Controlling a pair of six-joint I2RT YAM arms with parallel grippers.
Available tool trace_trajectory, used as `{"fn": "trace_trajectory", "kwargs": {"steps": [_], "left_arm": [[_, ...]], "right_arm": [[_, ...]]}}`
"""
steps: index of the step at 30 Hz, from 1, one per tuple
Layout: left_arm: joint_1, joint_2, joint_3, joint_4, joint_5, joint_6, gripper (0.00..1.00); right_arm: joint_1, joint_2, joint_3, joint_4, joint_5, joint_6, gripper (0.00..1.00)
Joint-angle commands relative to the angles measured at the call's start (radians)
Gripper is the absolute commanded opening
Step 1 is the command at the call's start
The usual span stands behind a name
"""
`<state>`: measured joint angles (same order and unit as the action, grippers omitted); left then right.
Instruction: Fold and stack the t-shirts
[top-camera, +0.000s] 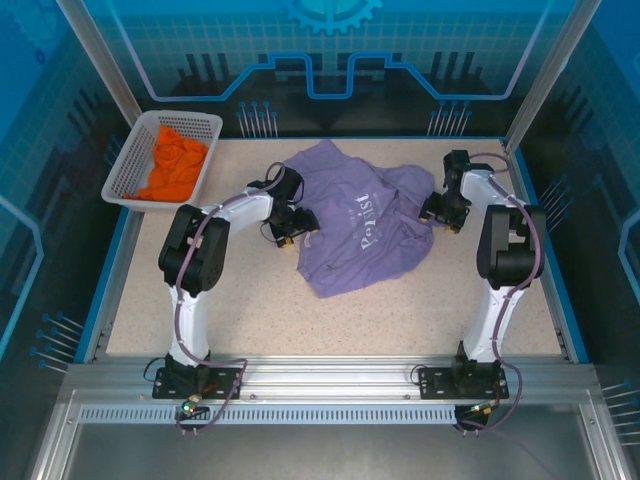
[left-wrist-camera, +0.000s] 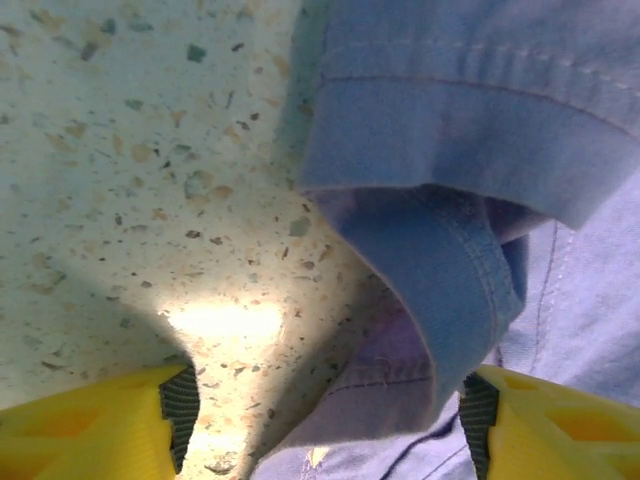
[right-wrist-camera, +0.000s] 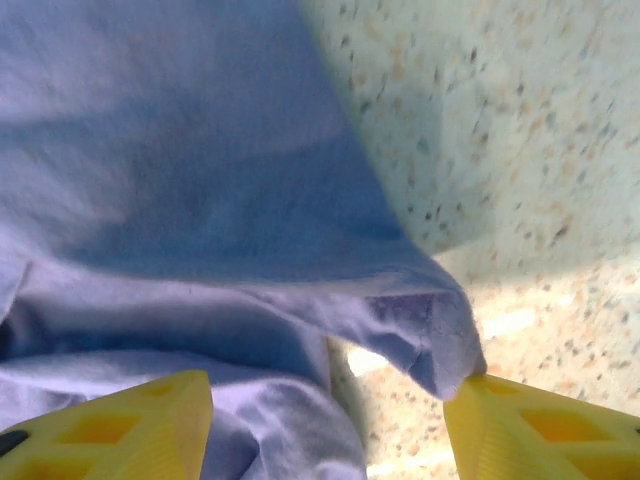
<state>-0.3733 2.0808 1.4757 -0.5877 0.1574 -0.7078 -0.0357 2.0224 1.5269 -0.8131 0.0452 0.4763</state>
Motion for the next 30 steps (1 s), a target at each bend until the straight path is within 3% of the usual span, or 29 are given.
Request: {"fn": "trace_trajectory", "kwargs": {"steps": [1, 4, 8, 10, 15, 21, 26, 30], "left_arm": [[-0.028, 0.087, -0.003, 0.081, 0.019, -0.016, 0.61], [-0.027, 0.113, 0.014, 0.083, 0.005, -0.027, 0.45], [-0.025, 0.127, 0.04, 0.068, -0.026, -0.026, 0.11], [-0.02, 0.125, 0.053, 0.054, -0.05, -0.02, 0.0], [0.011, 0.099, 0.056, 0.047, -0.077, -0.018, 0.0], [0.023, 0.053, 0.039, 0.081, -0.004, 0.013, 0.01], [0.023, -0.017, -0.018, 0.115, 0.036, 0.013, 0.36], [0.022, -0.063, -0.072, 0.146, 0.044, 0.001, 0.47]], "right_arm": [[-0.018, 0.004, -0.024, 0.087, 0.032, -0.064, 0.56], [-0.022, 0.008, -0.034, 0.127, 0.021, -0.089, 0.45], [-0.031, 0.022, -0.018, 0.134, 0.002, -0.092, 0.29], [-0.033, 0.022, -0.008, 0.134, -0.005, -0.093, 0.2], [-0.038, -0.016, 0.006, 0.131, -0.046, -0.078, 0.0], [-0.036, -0.139, -0.008, 0.182, -0.107, -0.038, 0.0], [-0.017, -0.248, 0.015, 0.222, -0.102, -0.017, 0.0], [0.003, -0.309, 0.058, 0.237, -0.099, -0.01, 0.0]]}}
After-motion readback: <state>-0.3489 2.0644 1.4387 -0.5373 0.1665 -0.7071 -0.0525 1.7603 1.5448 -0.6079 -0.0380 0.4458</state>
